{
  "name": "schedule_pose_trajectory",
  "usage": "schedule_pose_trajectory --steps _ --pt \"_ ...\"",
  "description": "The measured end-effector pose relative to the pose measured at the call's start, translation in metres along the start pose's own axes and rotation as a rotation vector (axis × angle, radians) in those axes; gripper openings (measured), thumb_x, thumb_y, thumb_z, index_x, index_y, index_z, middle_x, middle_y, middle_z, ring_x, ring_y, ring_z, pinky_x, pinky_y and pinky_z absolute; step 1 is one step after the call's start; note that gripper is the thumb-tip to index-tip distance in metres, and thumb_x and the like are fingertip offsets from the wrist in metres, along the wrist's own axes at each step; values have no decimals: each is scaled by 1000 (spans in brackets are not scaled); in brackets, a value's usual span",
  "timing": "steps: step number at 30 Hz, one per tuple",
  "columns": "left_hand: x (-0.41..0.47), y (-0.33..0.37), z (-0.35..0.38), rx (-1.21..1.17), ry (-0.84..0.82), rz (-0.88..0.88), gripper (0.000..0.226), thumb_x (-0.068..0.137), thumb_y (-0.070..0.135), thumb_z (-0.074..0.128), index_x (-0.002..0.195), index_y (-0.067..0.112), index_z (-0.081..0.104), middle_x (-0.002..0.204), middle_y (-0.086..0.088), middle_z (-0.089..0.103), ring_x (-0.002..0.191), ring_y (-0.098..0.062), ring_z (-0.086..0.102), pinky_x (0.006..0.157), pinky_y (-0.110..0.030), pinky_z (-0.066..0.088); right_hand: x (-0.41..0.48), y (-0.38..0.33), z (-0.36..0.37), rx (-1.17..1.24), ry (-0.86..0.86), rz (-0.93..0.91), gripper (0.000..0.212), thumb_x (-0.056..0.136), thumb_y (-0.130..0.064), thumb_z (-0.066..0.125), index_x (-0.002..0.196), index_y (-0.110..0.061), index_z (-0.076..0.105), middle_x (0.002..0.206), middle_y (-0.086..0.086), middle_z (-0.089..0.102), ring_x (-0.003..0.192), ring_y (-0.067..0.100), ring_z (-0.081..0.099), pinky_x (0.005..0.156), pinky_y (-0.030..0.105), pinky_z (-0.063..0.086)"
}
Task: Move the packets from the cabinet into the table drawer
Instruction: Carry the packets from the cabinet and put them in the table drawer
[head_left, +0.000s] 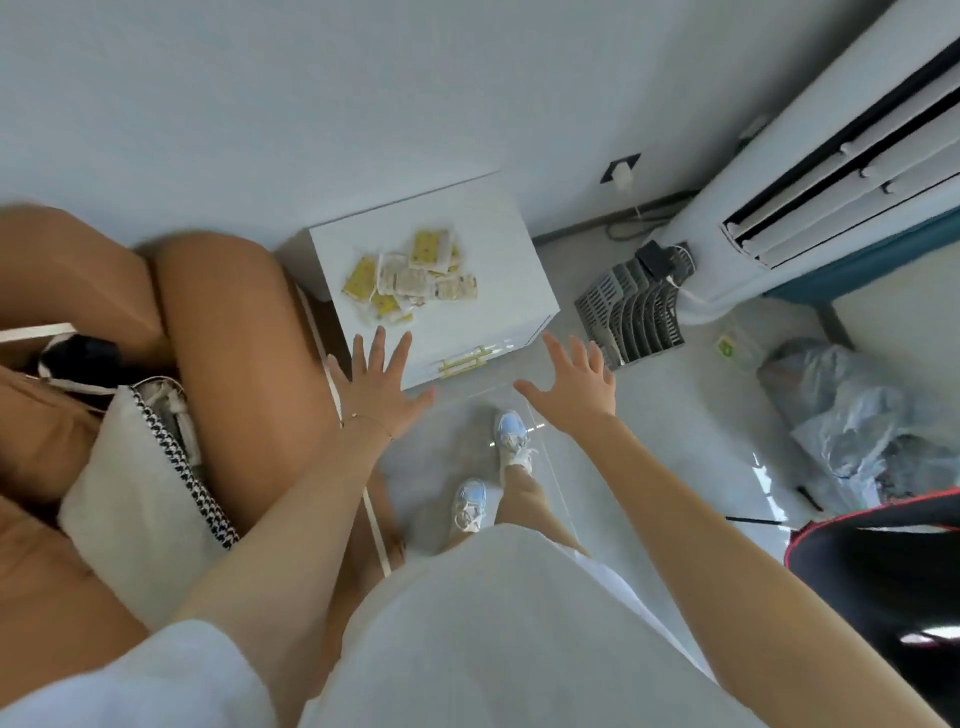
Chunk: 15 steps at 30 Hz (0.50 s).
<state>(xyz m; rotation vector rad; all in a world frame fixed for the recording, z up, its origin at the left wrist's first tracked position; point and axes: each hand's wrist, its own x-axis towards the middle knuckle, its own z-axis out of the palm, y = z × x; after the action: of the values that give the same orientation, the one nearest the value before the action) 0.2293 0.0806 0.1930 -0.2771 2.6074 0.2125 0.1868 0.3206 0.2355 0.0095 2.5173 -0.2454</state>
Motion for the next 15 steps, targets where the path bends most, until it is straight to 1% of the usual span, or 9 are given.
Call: schedule_pose_trajectory --steps 5,9,13,15 --pt "48 -8 -17 -48 -6 -112 78 87 70 30 150 37 -2 160 1 -11 147 -26 -13 115 -58 -8 75 -26 -29 -74 -33 -100 83 88 -63 48 153 -33 6 161 5 5 148 29 -2 115 49 19" --pt "89 -5 -27 -151 -26 -239 78 87 69 33 150 37 -1 160 1 -9 147 -25 -13 115 -56 -9 132 -44 -47 -150 -93 -115 84 88 -64 46 153 -32 3 161 4 4 149 30 -3 115 49 21" --pt "127 -4 -37 -235 -44 -342 77 87 69 34 150 37 1 160 2 -8 147 -24 -11 114 -54 -10 182 -61 -58 -187 -156 -175 84 88 -62 47 153 -33 1 161 3 4 148 30 0 112 49 27" --pt "143 -6 -36 -256 -59 -374 78 87 69 33 150 36 1 160 2 -9 147 -24 -11 114 -54 -10 203 -66 -62 -160 -177 -183 86 88 -60 50 153 -34 1 161 3 6 148 30 3 110 50 32"
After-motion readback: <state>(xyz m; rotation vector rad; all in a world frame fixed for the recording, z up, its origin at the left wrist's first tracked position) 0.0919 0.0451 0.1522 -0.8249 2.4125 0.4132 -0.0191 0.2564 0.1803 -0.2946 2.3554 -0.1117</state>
